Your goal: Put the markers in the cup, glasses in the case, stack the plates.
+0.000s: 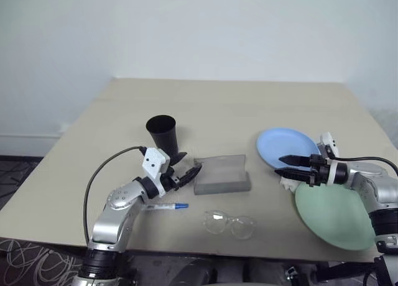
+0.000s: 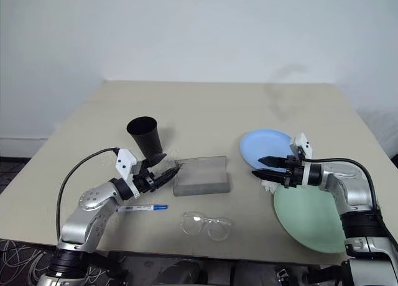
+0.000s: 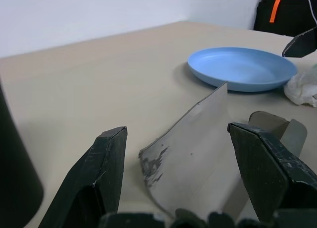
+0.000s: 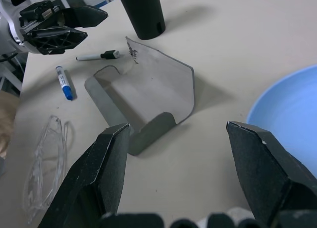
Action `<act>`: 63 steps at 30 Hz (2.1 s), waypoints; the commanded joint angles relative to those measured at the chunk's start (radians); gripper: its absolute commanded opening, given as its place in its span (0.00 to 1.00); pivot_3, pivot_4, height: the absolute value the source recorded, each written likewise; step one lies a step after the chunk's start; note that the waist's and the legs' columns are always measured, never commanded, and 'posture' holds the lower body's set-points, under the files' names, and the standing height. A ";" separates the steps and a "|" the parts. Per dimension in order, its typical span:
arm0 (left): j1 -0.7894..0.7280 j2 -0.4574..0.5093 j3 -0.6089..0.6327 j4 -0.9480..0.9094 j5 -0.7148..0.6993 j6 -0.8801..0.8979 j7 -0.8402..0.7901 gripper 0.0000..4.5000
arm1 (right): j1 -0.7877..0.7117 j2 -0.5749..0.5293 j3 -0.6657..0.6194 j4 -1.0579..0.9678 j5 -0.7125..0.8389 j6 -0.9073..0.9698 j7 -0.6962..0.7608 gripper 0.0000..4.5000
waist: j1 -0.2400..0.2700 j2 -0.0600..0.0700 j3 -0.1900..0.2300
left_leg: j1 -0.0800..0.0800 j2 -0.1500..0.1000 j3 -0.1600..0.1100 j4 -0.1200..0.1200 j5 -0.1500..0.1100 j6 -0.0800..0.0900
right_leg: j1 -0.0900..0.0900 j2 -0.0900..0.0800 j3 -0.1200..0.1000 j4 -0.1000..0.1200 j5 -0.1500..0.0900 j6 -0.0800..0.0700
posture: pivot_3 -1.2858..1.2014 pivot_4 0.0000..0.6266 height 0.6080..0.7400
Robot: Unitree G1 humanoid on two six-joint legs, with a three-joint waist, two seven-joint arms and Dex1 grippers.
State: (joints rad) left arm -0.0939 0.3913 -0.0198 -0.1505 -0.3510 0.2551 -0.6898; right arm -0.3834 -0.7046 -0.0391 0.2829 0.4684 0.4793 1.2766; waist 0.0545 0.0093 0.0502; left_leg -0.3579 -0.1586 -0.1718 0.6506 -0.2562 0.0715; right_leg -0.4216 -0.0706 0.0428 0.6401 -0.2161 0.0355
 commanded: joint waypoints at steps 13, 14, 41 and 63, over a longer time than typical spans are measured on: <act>-0.001 0.028 0.033 -0.038 -0.022 0.003 -0.015 0.76 | -0.001 -0.054 -0.069 -0.051 -0.045 -0.060 -0.122 0.75 | 0.001 0.000 0.000 | -0.001 0.000 0.000 0.002 0.000 0.000 | 0.000 0.000 -0.001 0.000 0.000 -0.001 | 0.52 0.00 1.00; 0.002 0.032 0.036 -0.042 -0.026 0.006 -0.019 0.76 | 0.003 -0.061 -0.080 -0.039 -0.055 -0.071 -0.139 0.75 | 0.001 0.000 0.000 | -0.001 0.000 0.000 0.002 0.000 0.000 | 0.000 0.000 -0.001 0.000 0.000 -0.001 | 0.52 0.00 1.00; -0.114 -0.074 -0.161 -0.089 -0.061 0.076 -0.124 0.76 | 0.116 -0.259 -0.167 0.258 -0.173 -0.167 -0.133 0.75 | 0.001 0.001 0.000 | 0.001 0.002 0.004 0.010 -0.001 0.002 | 0.005 0.000 -0.001 0.000 0.001 0.000 | 0.52 0.00 1.00; -0.143 -0.054 -0.157 -0.054 -0.053 0.069 -0.145 0.77 | 0.086 -0.228 -0.126 0.364 -0.250 -0.240 -0.146 0.17 | 0.000 0.002 -0.001 | 0.001 0.002 0.005 0.011 -0.001 0.002 | 0.006 0.000 -0.001 0.000 0.001 0.000 | 0.52 0.00 1.00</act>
State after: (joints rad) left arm -0.2105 0.3361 -0.1870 -0.1865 -0.4046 0.3393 -0.8301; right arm -0.2669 -0.9300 -0.1602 0.6488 0.2251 0.2612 1.1348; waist 0.0547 0.0111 0.0495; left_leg -0.3567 -0.1566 -0.1672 0.6618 -0.2571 0.0733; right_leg -0.4157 -0.0701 0.0421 0.6405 -0.2150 0.0355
